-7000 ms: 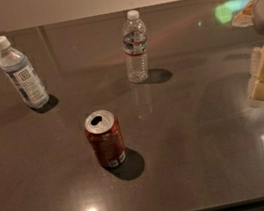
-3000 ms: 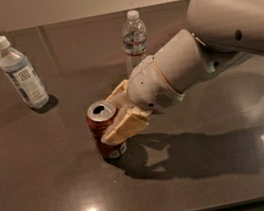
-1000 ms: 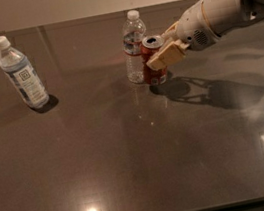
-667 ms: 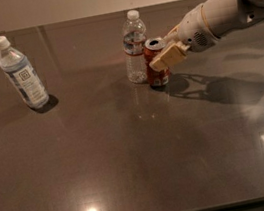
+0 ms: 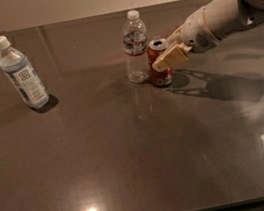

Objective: Move coke can near water bottle

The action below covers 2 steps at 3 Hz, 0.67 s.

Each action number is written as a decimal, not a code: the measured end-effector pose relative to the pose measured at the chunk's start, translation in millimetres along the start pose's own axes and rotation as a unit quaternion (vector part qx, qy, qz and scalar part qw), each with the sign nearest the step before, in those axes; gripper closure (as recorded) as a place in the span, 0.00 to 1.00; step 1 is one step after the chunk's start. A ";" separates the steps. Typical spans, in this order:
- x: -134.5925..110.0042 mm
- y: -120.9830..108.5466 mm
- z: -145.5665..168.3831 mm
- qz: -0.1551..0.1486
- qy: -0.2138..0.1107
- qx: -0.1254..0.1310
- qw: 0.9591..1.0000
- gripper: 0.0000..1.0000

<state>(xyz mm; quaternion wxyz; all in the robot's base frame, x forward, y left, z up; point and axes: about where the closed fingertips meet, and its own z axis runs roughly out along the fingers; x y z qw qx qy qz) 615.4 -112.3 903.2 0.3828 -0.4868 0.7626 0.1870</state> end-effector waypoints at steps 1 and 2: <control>-0.2 0.4 1.0 0.000 0.000 -0.001 1.000 0.00; -0.2 0.5 1.0 0.000 0.000 -0.001 1.000 0.00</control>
Offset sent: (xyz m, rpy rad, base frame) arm 0.0000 0.0010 -0.0005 0.0003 0.0010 0.0016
